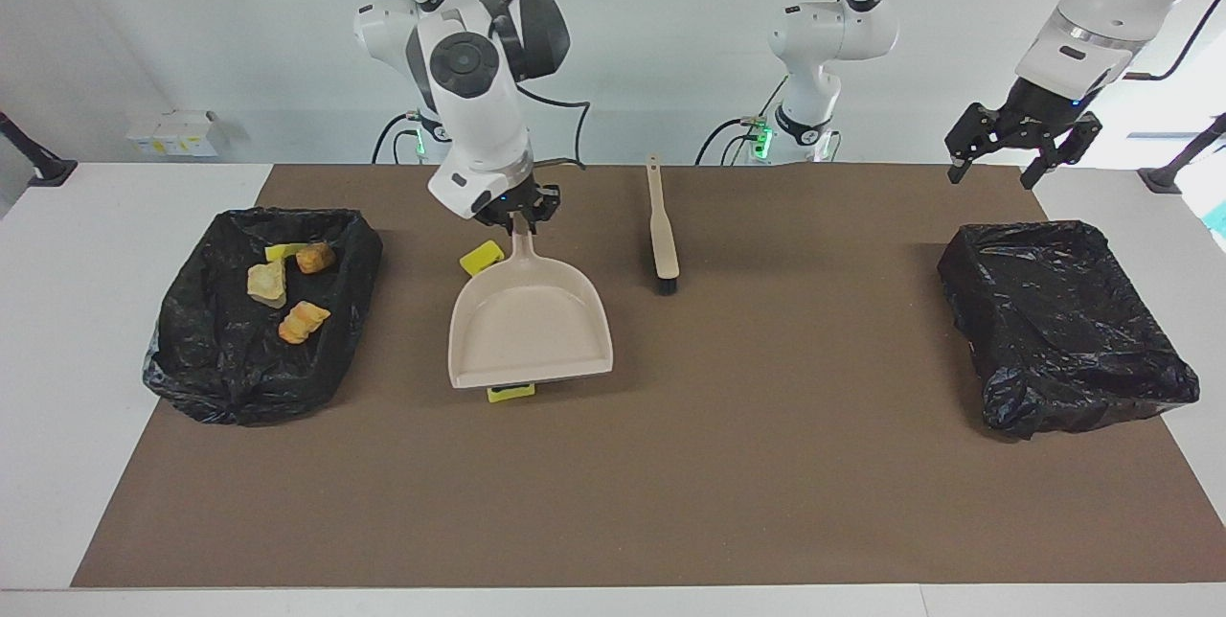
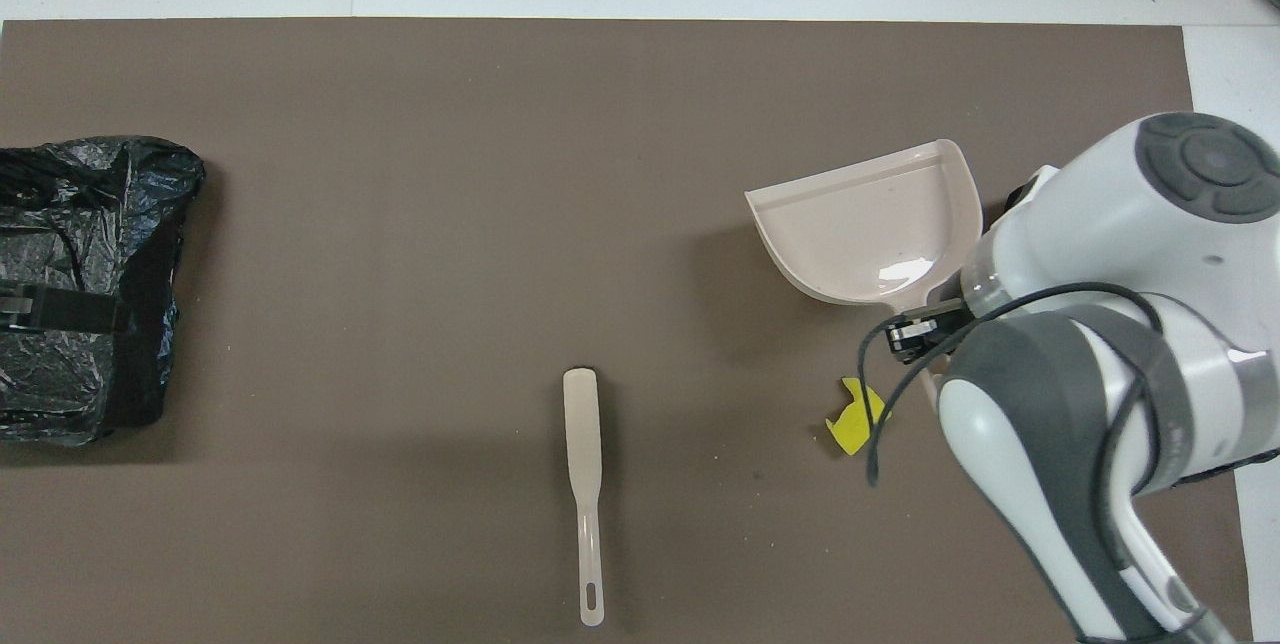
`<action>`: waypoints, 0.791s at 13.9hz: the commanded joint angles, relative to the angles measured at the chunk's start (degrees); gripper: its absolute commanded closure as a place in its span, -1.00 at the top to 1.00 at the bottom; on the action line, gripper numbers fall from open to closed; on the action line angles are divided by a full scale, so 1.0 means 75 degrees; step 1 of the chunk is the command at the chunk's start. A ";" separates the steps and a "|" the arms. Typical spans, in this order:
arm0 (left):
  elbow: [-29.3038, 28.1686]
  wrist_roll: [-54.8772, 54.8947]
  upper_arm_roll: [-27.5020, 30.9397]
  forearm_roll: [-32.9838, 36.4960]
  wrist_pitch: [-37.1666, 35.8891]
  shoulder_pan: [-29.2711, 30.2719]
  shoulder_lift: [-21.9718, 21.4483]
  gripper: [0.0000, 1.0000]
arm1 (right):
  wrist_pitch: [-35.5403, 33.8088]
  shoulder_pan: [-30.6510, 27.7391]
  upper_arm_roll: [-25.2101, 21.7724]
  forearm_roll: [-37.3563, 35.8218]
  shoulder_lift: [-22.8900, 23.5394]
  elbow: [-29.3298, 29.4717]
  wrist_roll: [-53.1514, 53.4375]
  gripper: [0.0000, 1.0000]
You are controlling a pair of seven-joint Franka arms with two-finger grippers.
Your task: Sweep and dump trash in bin
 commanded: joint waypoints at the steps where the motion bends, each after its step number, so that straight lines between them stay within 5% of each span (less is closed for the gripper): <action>1: 0.0107 -0.0426 -0.0064 0.0072 0.0184 0.0054 0.0056 1.00 | 0.0236 0.0544 -0.0036 0.0181 0.0883 0.0903 0.0920 -1.00; 8: 0.0036 -0.0474 -0.0111 0.0073 0.0219 -0.0099 0.0102 1.00 | 0.1233 0.1472 -0.0048 0.0111 0.3391 0.3293 0.2177 -1.00; 11: 0.0036 -0.0485 -0.0146 0.0061 0.0779 -0.0157 0.0324 1.00 | 0.1269 0.1543 -0.0048 0.0064 0.3757 0.3636 0.2189 -1.00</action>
